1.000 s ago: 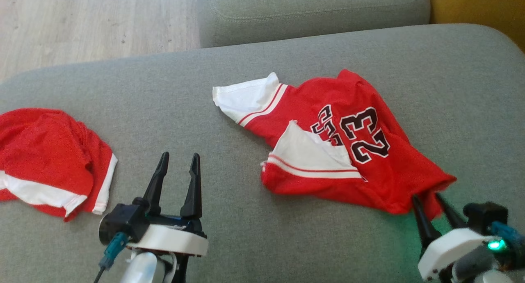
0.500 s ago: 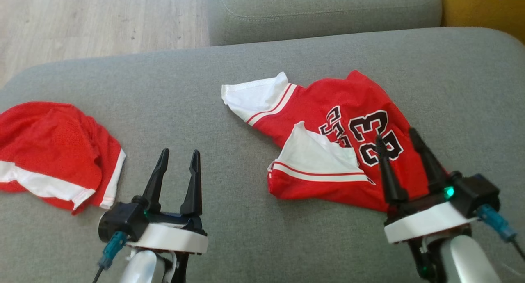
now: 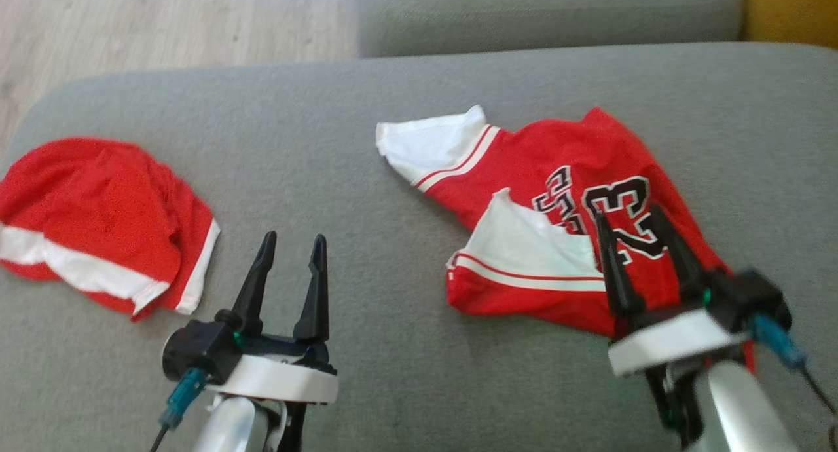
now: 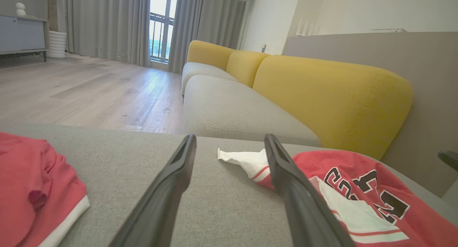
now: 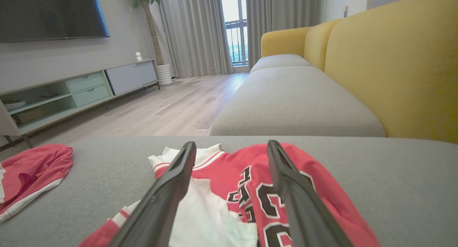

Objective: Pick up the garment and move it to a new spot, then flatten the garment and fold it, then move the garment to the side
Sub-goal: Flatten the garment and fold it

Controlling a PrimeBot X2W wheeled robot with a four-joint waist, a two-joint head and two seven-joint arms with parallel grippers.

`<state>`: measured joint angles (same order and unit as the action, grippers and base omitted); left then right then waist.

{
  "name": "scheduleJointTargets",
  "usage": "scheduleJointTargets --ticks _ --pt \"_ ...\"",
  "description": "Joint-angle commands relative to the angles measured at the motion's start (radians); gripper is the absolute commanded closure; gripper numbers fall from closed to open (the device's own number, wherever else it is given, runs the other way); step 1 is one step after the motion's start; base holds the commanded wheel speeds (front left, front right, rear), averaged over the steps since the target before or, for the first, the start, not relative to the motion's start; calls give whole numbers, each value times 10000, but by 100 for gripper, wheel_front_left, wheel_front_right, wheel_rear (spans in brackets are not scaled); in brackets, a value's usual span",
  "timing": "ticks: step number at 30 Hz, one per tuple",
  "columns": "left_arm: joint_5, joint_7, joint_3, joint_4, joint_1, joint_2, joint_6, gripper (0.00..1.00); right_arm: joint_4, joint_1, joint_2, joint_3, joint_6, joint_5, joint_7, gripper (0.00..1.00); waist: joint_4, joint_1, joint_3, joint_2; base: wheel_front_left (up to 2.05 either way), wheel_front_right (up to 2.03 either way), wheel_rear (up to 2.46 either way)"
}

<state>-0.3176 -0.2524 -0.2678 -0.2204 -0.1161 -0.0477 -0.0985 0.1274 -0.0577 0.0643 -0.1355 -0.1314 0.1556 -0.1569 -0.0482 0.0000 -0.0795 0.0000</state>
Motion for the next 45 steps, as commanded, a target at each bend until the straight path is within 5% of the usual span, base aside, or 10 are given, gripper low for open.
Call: scheduleJointTargets --ticks 1,10,23,31,33,45 --pt "-87 -93 162 363 -461 -26 -44 0 -255 -1037 11 -188 7 -221 205 0 -356 0 -360 0 0 0 0" --pt "-315 -93 -259 268 -927 -26 -39 0 1095 -3629 585 -652 7 -413 1826 0 -1448 0 -1194 0 0 0 0" --pt "-851 -93 -972 243 -1410 -26 128 0 5862 -7196 2154 -1970 7 1151 5275 0 -3115 0 -2074 0 0 0 0" --pt "-1156 -93 -1318 339 -1648 -26 257 0 7456 -8091 2581 -3290 7 1902 6478 0 -3594 0 -2482 0 0 0 0" --pt "-1212 -93 -1353 375 -1687 -26 300 0 7549 -8287 2657 -3545 7 2236 6596 100 -3612 0 -2574 0 0 0 0" --pt "-1394 -93 -1480 464 -1912 -26 407 0 8084 -10650 3275 -3124 7 2487 3775 100 -3511 0 -2835 0 0 0 0"
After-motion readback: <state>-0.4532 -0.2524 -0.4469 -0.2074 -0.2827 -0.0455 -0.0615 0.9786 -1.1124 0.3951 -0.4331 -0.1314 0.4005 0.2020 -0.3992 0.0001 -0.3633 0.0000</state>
